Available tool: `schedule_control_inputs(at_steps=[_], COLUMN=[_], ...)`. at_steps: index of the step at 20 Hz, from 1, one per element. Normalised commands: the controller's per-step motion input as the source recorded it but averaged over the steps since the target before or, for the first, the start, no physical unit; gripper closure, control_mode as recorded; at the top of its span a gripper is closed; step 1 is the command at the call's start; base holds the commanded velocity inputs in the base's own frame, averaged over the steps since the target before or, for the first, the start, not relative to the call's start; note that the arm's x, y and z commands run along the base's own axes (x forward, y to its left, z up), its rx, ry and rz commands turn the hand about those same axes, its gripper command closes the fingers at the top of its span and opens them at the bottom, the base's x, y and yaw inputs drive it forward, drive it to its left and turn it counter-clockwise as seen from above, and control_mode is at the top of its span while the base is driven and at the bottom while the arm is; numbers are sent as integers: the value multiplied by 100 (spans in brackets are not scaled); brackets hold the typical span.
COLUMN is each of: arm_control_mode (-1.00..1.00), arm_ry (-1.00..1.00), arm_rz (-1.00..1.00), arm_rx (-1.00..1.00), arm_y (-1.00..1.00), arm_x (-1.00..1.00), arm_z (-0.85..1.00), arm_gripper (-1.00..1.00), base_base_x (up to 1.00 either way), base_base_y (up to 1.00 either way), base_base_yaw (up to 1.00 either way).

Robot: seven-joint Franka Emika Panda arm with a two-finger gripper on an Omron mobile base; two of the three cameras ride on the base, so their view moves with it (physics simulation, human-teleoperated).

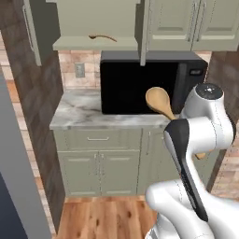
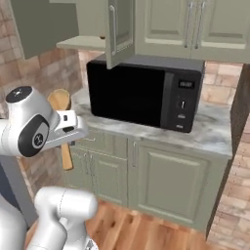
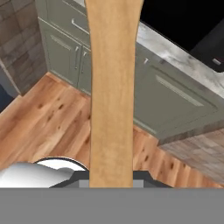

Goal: Organize the utensils by type. Pick up the wooden spoons from the counter and place them in the open cabinet. Then pick up the metallic utensils from the counter and place them in the open drawer.

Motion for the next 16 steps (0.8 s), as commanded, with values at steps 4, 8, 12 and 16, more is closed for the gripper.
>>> schedule_control_inputs(at_steps=[4,8,12,16], arm_control_mode=[100,100,100,100], arm_ry=[0,0,0,0], arm_rz=[0,0,0,0], arm_rx=[0,0,0,0], arm_y=[0,0,0,0], arm_x=[0,0,0,0], arm_z=[0,0,0,0], arm_gripper=[100,100,100,100], base_base_x=[90,88,77,62], base_base_y=[41,51,39,15], base_base_yaw=[-2,-2,-3,-6])
